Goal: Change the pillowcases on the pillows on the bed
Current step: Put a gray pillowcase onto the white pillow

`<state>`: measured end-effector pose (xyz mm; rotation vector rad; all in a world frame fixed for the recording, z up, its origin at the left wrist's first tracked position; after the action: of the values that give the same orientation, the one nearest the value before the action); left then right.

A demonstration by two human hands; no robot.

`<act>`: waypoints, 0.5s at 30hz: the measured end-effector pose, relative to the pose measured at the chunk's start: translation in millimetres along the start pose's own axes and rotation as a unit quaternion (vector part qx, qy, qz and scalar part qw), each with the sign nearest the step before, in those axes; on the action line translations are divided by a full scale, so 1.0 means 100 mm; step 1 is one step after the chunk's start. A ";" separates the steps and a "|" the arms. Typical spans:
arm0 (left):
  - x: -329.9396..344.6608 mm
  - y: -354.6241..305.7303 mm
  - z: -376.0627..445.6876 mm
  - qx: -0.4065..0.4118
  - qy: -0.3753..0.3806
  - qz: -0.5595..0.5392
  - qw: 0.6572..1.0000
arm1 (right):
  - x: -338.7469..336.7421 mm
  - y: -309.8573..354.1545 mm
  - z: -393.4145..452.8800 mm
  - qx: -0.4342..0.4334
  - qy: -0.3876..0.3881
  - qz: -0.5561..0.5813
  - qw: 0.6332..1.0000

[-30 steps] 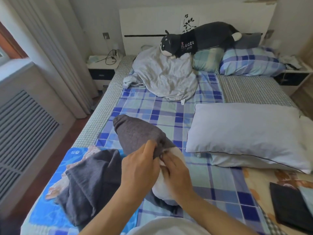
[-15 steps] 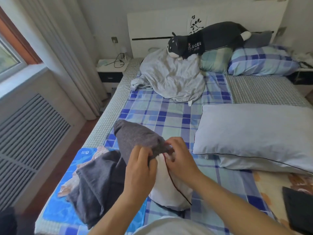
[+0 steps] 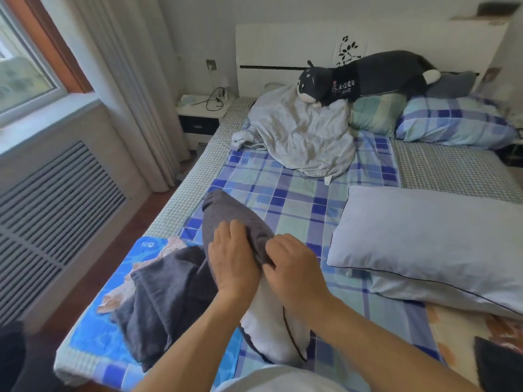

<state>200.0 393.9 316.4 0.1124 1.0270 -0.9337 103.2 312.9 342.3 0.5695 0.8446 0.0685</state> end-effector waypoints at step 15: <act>0.71 0.20 -0.51 -0.020 0.201 -0.119 0.972 | 0.14 -1.12 -0.33 0.259 0.066 -0.022 0.963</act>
<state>192.7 388.0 226.6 0.1512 1.4579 -1.1341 70.7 236.8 259.6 1.0467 1.0113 -0.1628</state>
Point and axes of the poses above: each hand's wrist, its own z-axis towards the middle knuckle, its own x-axis out of the palm, y = z × x, the point moved 9 cm from there along z, towards the middle knuckle, and after that the axes turned 12 degrees about x, right-handed, at the moved point
